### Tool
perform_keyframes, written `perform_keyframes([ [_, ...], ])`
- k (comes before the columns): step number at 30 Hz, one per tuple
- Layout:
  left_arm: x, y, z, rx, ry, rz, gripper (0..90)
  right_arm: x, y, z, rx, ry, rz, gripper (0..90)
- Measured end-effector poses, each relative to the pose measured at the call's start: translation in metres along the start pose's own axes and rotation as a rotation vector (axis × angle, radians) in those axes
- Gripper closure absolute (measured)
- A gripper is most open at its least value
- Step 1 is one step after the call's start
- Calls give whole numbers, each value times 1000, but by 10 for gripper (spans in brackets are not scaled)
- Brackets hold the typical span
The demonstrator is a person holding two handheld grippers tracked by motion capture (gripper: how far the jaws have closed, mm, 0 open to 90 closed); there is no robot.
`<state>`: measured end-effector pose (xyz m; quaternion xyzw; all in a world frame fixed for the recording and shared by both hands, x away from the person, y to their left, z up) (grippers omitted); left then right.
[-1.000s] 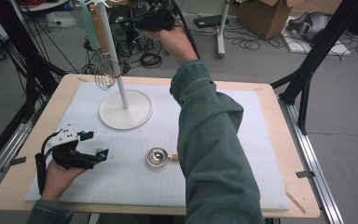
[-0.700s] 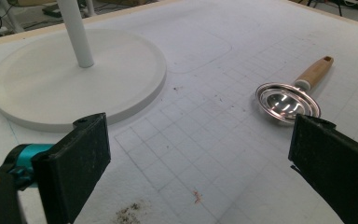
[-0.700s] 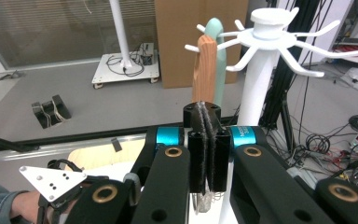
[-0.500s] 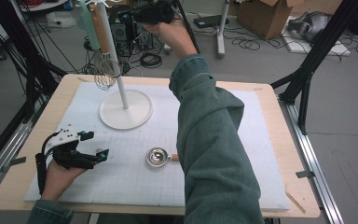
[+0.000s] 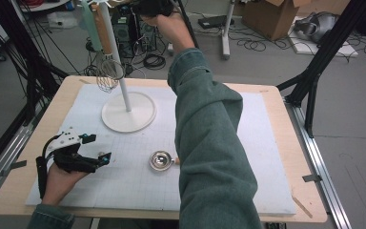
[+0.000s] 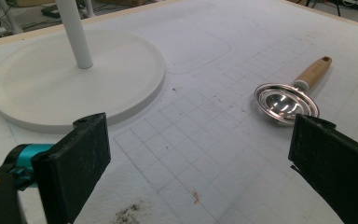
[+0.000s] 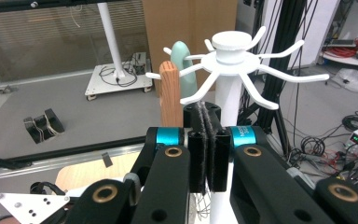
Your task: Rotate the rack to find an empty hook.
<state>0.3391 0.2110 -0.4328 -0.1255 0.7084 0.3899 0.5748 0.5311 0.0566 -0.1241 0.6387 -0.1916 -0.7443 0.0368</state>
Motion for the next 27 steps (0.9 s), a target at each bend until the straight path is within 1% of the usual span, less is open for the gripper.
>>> perform_keyframes([
  [1,0,0,0,0,2,1,59,0,-1,1,-9,5,-4,895],
  [3,0,0,0,-1,2,2,59,-2,-3,4,-17,6,-15,895],
  [4,0,0,0,1,1,2,59,-3,-4,5,-16,8,-13,895],
  [14,-1,-1,-2,-2,-5,5,59,-4,-8,14,6,10,-4,895],
  [20,-1,-2,-3,0,-5,4,59,-5,-15,19,18,14,-4,895],
  [23,-1,-1,-2,-2,-12,5,59,-5,-18,21,23,18,7,896],
  [27,-2,-1,-3,0,-5,4,59,-5,-22,23,30,21,10,895],
])
Point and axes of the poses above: each handheld gripper's, and its own axes: y roughly backward along the jaws, x roughly out of its underside, z roughly to its left, the point moved 8 cm from there along -y, roughly forward along the jaws, and after that the axes turned 2 degrees about -y, right-handed, at the moved point
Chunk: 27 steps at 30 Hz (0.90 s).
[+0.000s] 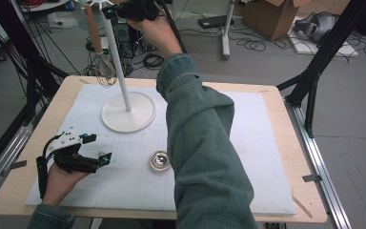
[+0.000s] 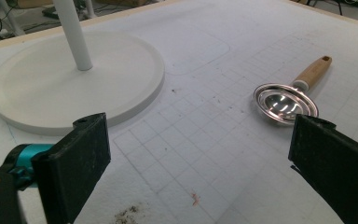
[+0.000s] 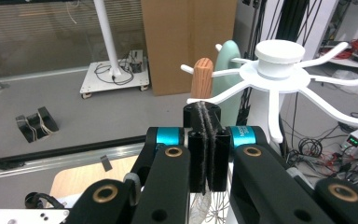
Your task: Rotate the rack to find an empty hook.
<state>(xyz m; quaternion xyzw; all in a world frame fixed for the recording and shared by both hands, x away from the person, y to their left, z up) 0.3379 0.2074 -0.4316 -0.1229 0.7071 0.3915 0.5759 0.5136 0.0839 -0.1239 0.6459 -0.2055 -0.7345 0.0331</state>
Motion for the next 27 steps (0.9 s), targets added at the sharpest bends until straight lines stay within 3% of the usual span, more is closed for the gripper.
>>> perform_keyframes([
  [20,-1,0,-2,5,-8,-2,59,-2,-17,15,7,24,15,895],
  [25,-1,0,0,5,-1,-3,59,0,-9,22,-11,41,2,892],
  [27,0,-1,0,6,-4,0,59,4,-3,25,-17,46,1,838],
])
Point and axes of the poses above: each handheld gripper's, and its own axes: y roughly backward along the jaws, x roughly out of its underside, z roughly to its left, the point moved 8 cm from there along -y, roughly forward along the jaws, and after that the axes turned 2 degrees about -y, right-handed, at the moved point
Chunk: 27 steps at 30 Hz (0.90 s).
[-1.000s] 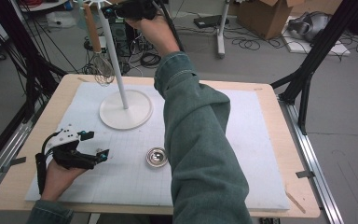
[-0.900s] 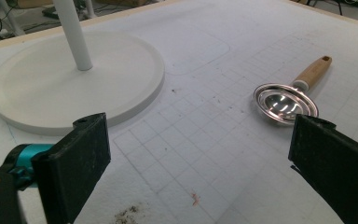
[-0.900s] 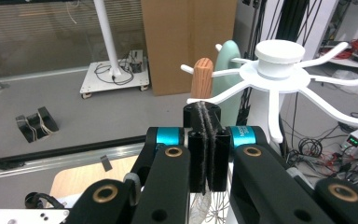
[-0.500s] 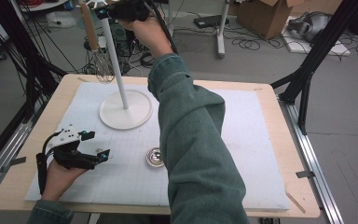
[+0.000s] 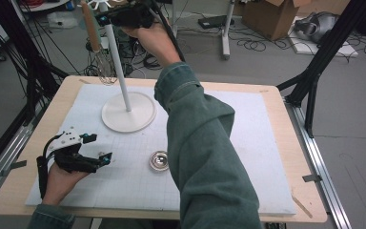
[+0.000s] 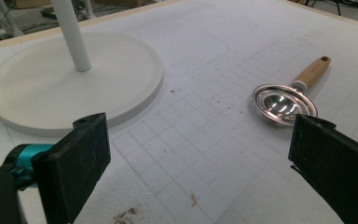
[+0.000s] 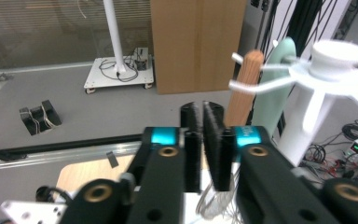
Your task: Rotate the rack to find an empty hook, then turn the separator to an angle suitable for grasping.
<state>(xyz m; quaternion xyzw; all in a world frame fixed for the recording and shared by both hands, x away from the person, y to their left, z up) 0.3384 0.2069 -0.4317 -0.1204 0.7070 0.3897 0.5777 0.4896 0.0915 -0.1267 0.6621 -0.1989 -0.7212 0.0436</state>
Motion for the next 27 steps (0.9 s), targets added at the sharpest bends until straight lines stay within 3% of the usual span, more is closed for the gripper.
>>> perform_keyframes([
  [5,2,-2,-1,3,4,6,59,17,23,2,-7,-19,-2,738],
  [7,2,-2,-2,4,5,8,59,26,32,2,1,-31,-10,656],
  [15,2,-6,-6,20,-3,16,59,72,63,9,8,-43,-15,545],
  [23,-1,-8,-9,42,-9,12,59,126,88,11,28,-87,19,488],
  [27,1,-11,-12,58,-8,20,60,149,101,9,49,-127,5,445],
])
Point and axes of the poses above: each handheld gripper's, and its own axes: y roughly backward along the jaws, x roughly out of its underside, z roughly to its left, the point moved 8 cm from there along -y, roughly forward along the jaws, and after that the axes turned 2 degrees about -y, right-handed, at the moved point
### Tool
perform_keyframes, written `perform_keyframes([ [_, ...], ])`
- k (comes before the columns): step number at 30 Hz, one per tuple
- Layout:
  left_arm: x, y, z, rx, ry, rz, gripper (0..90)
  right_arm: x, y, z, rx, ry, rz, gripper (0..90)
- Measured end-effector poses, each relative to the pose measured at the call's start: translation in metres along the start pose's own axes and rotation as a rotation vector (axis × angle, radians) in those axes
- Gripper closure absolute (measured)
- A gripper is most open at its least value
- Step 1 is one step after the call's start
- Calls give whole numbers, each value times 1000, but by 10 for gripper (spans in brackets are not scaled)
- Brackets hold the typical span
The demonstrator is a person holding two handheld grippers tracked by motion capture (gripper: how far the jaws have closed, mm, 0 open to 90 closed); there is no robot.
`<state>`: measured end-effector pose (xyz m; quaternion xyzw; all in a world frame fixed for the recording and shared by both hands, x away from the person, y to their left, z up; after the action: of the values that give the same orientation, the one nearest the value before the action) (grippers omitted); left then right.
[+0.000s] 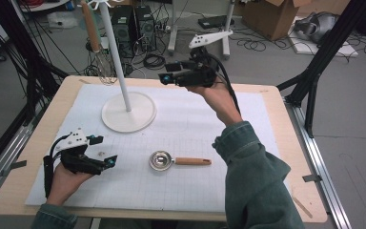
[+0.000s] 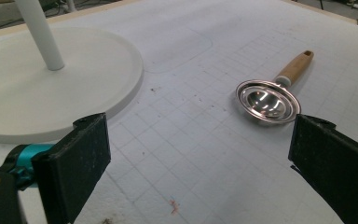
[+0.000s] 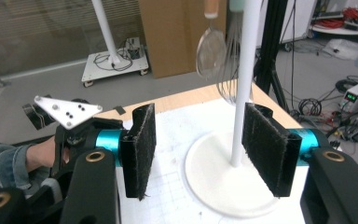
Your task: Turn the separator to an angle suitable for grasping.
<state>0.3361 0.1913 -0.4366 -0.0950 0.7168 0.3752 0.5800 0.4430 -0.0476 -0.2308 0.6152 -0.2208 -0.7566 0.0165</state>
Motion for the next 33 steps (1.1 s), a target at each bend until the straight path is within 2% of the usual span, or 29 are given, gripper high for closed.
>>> perform_keyframes([
  [9,-3,-4,-8,29,-9,-3,62,47,16,1,20,-34,34,414],
  [15,-6,-6,-16,57,-20,-6,84,76,25,5,24,-37,60,406],
  [23,-14,-10,-30,118,-60,-2,133,118,38,12,44,-30,117,391],
  [27,-23,-14,-36,144,-93,1,175,139,46,13,51,-46,130,365],
  [30,-31,-19,-39,164,-125,17,208,152,50,12,57,-45,132,365],
  [33,-36,-24,-44,185,-141,21,235,165,54,13,65,-42,147,366],
])
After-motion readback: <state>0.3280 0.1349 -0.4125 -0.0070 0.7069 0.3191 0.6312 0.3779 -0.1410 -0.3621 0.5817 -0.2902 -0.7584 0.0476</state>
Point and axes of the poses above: each handheld gripper's, and its own axes: y roughly backward along the jaws, x roughly out of its underside, z roughly to its left, the point moved 8 cm from there along -y, roughly forward along the jaws, and after that the axes turned 2 degrees about -y, right-handed, at the moved point
